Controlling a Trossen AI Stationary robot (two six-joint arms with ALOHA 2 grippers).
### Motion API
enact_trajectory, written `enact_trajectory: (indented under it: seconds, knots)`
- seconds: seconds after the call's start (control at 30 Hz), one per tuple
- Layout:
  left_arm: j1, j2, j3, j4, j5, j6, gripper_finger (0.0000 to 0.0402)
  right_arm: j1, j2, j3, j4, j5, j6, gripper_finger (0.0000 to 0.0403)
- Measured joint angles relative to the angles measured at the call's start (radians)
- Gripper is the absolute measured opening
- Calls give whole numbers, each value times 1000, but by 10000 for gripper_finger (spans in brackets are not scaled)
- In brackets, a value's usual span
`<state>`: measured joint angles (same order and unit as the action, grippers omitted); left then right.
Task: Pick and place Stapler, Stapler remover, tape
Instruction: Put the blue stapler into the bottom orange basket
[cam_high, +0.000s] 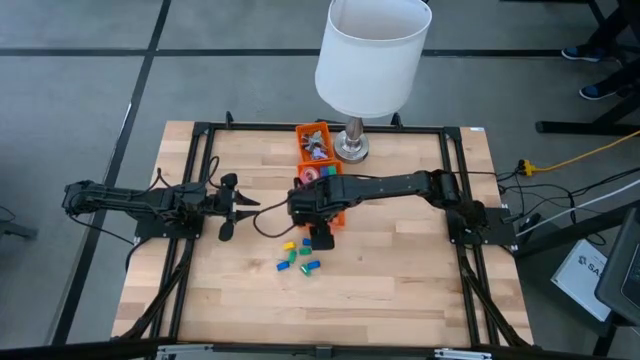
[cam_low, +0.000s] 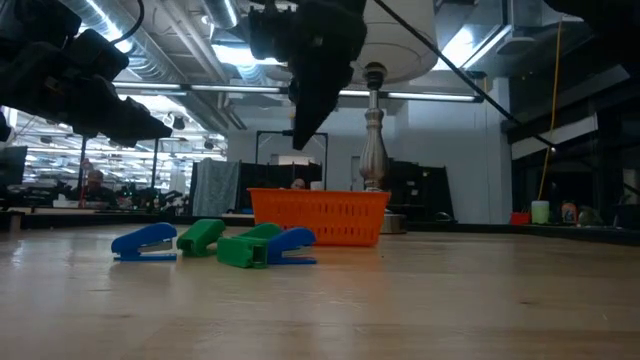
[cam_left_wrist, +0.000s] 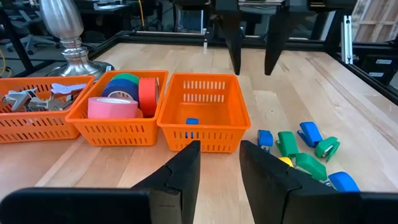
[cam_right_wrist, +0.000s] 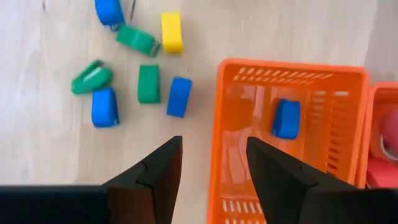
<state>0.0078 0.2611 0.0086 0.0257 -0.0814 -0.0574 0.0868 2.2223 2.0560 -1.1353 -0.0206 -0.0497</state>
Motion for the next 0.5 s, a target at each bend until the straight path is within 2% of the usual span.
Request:
enact_trajectory:
  seconds: [0.27, 0.5]
  knots:
    - [0, 0, 0, 0, 0, 0, 110, 53, 1, -14, 69, 0, 65, 177]
    - [0, 0, 0, 0, 0, 0, 107, 116, 1, -14, 22, 1, -17, 177]
